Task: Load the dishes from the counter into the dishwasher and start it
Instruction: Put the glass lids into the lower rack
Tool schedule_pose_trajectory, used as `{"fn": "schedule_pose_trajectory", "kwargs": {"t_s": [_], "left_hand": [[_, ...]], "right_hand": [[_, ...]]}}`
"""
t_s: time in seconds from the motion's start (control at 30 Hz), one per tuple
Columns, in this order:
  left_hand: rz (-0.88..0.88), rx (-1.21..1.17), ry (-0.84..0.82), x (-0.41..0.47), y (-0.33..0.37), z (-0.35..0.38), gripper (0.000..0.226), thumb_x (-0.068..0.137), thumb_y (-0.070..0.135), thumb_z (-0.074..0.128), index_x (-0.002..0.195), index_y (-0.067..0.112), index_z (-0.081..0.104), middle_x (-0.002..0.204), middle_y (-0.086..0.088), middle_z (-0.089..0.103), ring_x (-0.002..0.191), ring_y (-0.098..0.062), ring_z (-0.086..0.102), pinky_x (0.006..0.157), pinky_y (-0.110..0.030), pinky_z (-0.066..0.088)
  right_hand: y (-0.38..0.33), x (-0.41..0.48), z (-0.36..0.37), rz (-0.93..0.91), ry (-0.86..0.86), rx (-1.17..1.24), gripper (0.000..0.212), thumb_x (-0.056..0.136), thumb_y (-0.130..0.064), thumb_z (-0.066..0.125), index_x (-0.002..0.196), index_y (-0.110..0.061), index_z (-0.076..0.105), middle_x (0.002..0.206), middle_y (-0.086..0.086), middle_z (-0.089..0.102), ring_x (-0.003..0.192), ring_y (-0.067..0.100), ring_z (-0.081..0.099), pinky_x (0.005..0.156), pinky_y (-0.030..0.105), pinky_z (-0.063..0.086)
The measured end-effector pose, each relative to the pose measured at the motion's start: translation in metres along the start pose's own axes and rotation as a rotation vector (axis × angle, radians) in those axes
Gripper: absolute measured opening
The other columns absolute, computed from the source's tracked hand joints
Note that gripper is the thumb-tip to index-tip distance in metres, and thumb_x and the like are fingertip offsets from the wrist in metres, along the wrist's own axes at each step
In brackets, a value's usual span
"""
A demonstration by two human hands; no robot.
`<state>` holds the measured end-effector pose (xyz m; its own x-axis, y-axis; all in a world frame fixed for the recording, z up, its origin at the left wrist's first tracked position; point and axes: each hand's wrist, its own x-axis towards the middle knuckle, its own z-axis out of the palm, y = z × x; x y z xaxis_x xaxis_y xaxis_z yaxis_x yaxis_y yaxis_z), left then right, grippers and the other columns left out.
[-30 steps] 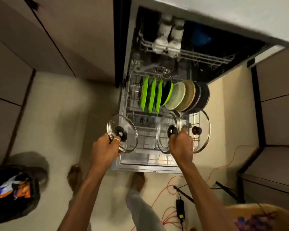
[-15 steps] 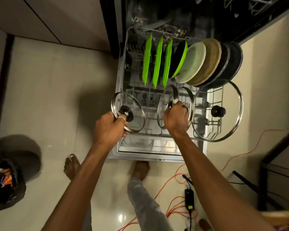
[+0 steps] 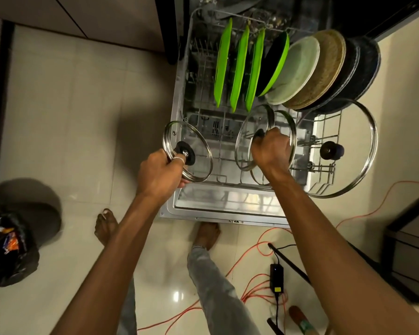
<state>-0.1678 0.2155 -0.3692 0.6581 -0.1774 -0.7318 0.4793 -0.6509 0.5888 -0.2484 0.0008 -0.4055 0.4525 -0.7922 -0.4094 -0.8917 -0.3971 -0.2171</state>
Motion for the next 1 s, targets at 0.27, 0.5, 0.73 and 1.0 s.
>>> {"fn": "schedule_pose_trajectory", "kwargs": {"t_s": [0.27, 0.5, 0.73, 1.0], "left_hand": [[0.021, 0.002, -0.007, 0.0, -0.004, -0.003, 0.014, 0.096, 0.022, 0.055, 0.088, 0.018, 0.066, 0.08, -0.005, 0.077, 0.066, -0.022, 0.076, 0.075, -0.045, 0.063], [0.04, 0.044, -0.004, 0.003, -0.002, -0.001, 0.016, 0.097, 0.023, 0.055, 0.094, 0.014, 0.068, 0.08, -0.003, 0.077, 0.06, -0.016, 0.074, 0.069, -0.042, 0.064], [0.051, 0.073, -0.02, 0.015, -0.005, 0.004, 0.018, 0.097, 0.023, 0.056, 0.096, 0.013, 0.071, 0.075, -0.001, 0.076, 0.059, -0.014, 0.074, 0.07, -0.041, 0.064], [0.069, 0.127, -0.07, 0.028, -0.002, 0.01, 0.014, 0.096, 0.025, 0.057, 0.084, 0.023, 0.062, 0.079, -0.001, 0.076, 0.063, -0.018, 0.075, 0.072, -0.044, 0.064]], "right_hand": [[0.004, -0.008, 0.003, -0.046, 0.024, -0.051, 0.034, 0.101, -0.022, 0.052, 0.116, 0.008, 0.055, 0.107, 0.028, 0.068, 0.102, 0.045, 0.066, 0.078, 0.039, 0.05], [0.007, -0.016, 0.015, -0.109, -0.016, -0.098, 0.033, 0.1, -0.016, 0.051, 0.118, 0.011, 0.051, 0.111, 0.034, 0.064, 0.106, 0.052, 0.061, 0.085, 0.047, 0.051], [0.013, -0.025, 0.051, -0.038, -0.047, -0.032, 0.029, 0.102, -0.016, 0.048, 0.116, 0.008, 0.051, 0.103, 0.03, 0.067, 0.095, 0.047, 0.066, 0.08, 0.045, 0.052], [0.014, -0.005, 0.055, 0.016, -0.071, -0.024, 0.035, 0.102, -0.02, 0.048, 0.123, 0.008, 0.046, 0.114, 0.032, 0.064, 0.107, 0.048, 0.062, 0.089, 0.046, 0.049]]}}
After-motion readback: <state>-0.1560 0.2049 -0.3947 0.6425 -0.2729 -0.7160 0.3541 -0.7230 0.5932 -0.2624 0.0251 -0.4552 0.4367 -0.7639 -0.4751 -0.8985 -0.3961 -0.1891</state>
